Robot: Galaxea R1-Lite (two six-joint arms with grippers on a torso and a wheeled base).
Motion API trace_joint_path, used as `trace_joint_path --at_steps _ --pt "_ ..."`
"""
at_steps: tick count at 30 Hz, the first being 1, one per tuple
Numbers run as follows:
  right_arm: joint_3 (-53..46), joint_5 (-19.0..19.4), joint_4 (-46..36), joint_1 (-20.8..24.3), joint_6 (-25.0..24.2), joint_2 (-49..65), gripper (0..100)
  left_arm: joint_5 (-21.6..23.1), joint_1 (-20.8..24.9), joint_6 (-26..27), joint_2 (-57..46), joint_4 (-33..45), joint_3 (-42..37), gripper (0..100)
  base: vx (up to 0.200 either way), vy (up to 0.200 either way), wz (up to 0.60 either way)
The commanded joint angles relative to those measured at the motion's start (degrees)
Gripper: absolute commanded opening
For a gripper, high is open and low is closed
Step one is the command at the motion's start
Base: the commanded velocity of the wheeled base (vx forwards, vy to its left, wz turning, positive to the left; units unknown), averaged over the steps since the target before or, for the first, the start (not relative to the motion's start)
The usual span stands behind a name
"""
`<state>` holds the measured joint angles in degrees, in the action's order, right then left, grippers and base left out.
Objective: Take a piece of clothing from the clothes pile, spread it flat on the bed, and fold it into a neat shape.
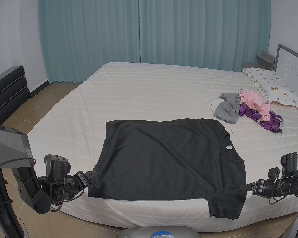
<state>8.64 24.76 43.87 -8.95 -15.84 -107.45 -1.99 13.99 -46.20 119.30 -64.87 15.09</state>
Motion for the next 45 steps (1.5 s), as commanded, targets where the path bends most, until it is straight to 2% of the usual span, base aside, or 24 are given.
trace_joint_path --at_steps 1,16,22,34,41,45 --pt "0.2 0.1 0.1 0.5 -0.4 1.2 100 -0.1 -0.2 -2.0 -1.7 0.0 1.3 100 0.0 0.0 0.0" --pt "0.5 0.6 0.0 0.6 -0.5 0.8 100 0.1 -1.2 -3.5 -1.4 0.0 2.0 100 0.0 0.0 0.0" --pt "0.6 0.6 0.0 0.6 -0.6 0.8 100 0.1 -1.2 -4.9 -1.6 0.0 2.3 100 0.0 0.2 0.0" --pt "0.6 0.6 0.0 0.7 -0.5 0.8 100 -0.1 -0.5 -4.8 -1.6 0.0 2.2 100 0.0 0.0 0.0" --pt "0.6 0.6 0.0 0.7 -0.5 0.8 100 0.0 0.5 -4.8 -1.5 0.0 2.1 100 0.2 0.0 0.0" --pt "0.6 0.6 0.0 0.7 -0.5 0.7 100 0.0 0.7 -4.9 -1.3 0.0 2.1 100 0.0 0.0 0.0"
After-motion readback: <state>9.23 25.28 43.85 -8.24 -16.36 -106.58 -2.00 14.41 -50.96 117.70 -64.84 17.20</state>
